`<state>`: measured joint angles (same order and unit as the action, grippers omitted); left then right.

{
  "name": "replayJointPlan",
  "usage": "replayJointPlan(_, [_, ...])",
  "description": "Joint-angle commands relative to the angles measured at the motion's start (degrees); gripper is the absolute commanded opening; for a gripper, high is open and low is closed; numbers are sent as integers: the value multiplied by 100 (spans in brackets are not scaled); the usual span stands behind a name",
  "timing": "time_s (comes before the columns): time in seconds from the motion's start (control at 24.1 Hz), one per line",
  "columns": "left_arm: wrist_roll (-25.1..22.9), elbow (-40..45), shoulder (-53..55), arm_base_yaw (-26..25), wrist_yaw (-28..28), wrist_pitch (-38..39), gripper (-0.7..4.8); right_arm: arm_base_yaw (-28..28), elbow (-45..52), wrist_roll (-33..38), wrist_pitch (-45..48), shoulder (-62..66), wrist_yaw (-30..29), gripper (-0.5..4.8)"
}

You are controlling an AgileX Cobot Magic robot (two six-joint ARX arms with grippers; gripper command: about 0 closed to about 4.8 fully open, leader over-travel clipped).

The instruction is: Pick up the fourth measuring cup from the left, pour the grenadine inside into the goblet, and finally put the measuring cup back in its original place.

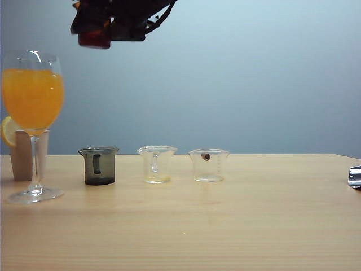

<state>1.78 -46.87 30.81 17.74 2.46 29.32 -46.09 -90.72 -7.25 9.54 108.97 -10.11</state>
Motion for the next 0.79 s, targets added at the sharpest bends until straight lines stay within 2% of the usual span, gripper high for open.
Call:
replayJointPlan(0.04, [22, -13, -9, 0, 7, -57, -6, -81, -37, -31, 278, 35, 33, 34])
replayJointPlan(0.46, [20, 26, -9, -2, -90, -55, -6, -205, -391, -76, 348, 323, 101, 34])
replayJointPlan(0.79, [17, 70, 0, -2, -138, -70, -6, -273, -380, -599, 361, 372, 103, 30])
